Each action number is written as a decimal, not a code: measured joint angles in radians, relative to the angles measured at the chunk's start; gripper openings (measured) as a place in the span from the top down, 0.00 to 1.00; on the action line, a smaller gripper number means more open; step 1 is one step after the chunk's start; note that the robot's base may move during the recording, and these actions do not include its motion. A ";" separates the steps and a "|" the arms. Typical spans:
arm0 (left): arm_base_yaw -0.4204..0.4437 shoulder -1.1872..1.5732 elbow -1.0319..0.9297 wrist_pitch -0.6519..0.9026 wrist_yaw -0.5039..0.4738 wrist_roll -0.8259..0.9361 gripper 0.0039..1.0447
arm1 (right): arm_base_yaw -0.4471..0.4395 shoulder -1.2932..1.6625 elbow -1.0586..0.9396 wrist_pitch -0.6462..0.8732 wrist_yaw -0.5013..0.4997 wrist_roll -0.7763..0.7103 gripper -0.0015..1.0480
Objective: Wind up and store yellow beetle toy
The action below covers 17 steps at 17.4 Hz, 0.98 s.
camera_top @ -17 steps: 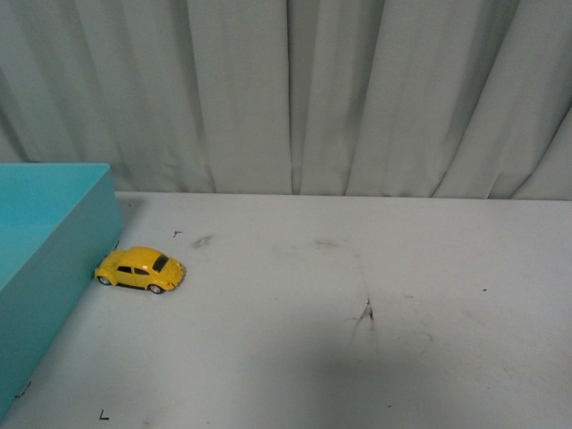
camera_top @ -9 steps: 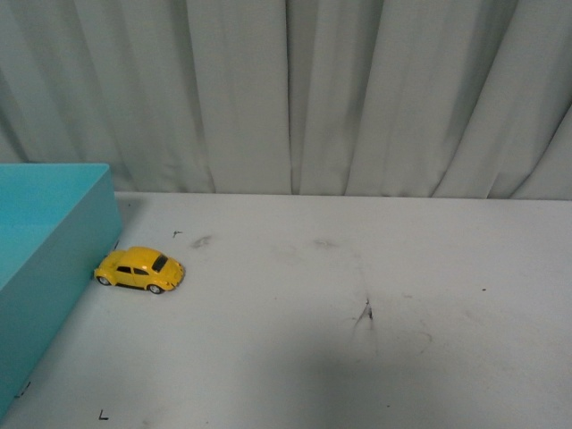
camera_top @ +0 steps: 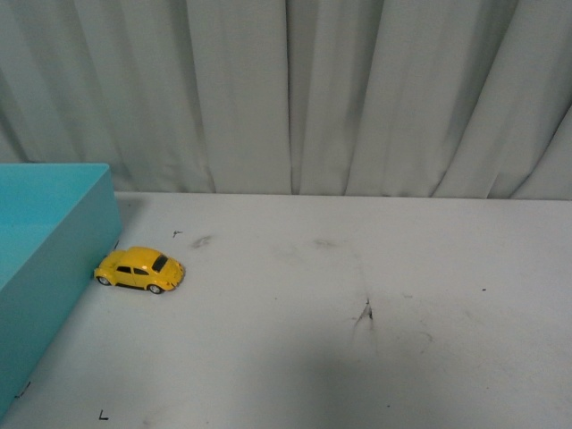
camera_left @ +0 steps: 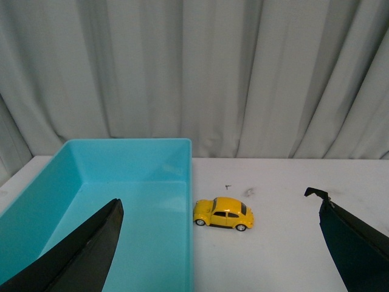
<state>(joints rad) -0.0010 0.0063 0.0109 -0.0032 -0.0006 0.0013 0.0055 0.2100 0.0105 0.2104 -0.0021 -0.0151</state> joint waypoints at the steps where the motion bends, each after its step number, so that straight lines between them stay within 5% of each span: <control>1: 0.000 0.000 0.000 0.000 0.000 0.000 0.06 | 0.000 -0.012 0.000 -0.011 0.000 0.000 0.98; 3: 0.000 0.000 0.000 0.000 0.000 0.000 0.06 | 0.000 -0.037 0.000 -0.035 0.000 0.000 0.98; 5: 0.000 0.000 0.000 0.000 -0.001 0.000 0.06 | 0.000 -0.174 0.000 -0.219 0.002 0.000 0.98; 9: 0.000 0.000 0.000 0.000 0.000 0.000 0.06 | 0.000 -0.208 0.000 -0.214 0.002 0.000 0.98; 17: 0.000 0.000 0.000 0.000 0.000 0.000 0.06 | 0.000 -0.208 0.000 -0.214 0.002 0.000 0.27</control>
<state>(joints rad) -0.0010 0.0063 0.0109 -0.0032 -0.0006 0.0013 0.0055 0.0025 0.0109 -0.0040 0.0002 -0.0147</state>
